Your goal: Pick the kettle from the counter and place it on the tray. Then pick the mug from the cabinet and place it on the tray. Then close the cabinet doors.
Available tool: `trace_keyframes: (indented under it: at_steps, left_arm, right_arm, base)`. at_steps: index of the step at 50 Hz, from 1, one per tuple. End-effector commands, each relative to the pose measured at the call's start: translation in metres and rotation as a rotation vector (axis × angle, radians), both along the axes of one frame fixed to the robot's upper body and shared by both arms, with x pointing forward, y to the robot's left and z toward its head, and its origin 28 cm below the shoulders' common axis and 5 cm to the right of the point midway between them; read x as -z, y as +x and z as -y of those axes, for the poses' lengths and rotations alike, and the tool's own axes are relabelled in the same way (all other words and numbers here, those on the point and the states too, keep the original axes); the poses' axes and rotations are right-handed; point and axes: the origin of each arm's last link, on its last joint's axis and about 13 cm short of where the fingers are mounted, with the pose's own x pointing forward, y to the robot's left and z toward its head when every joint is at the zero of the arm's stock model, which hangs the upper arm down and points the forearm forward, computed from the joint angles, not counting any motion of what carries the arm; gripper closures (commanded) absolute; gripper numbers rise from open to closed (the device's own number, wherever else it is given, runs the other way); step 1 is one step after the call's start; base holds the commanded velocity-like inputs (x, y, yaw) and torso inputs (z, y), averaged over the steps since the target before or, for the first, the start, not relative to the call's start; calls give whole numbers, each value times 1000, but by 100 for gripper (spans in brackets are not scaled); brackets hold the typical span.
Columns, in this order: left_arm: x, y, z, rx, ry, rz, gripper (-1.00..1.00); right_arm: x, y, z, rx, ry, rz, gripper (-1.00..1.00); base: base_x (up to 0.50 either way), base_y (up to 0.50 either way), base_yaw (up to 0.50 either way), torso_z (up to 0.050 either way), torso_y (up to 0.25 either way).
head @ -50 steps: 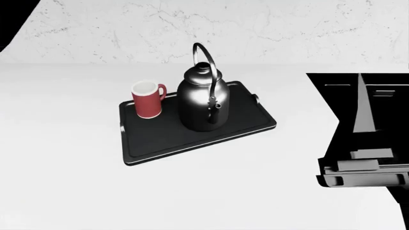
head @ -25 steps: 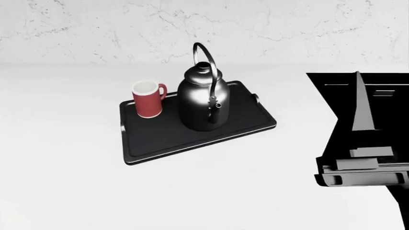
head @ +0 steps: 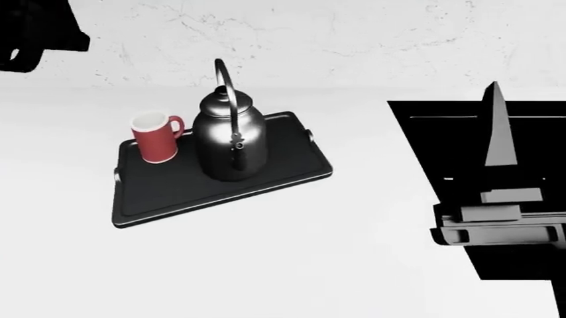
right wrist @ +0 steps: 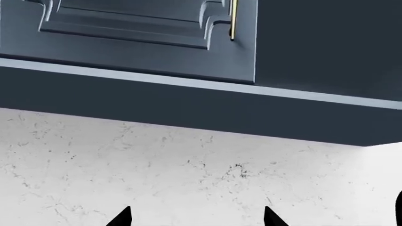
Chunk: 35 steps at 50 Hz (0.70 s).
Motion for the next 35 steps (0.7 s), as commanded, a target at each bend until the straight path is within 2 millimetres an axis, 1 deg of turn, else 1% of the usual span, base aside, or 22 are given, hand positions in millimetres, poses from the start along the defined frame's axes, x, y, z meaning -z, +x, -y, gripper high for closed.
trace_keyframes:
  at_steps: [1, 15, 19, 35]
  left_arm:
    - [26, -30, -8, 20, -66, -53, -100]
    - [32, -30, -7, 21, -64, -67, -100]
    - [33, -28, -8, -4, -58, -63, -100]
    - [31, -31, -8, 22, -56, -67, -100]
  right_arm:
    - [-1, 1, -1, 3, -2, 7, -100]
    - [-2, 1, 0, 8, -2, 17, -100]
    - [-2, 1, 1, 12, 1, 16, -100]
    - [-7, 3, 0, 10, 2, 22, -100]
  base:
    - [1, -500, 0, 0, 0]
    - [1, -500, 0, 0, 0]
    - [1, -500, 0, 0, 0]
    - [1, -500, 0, 0, 0]
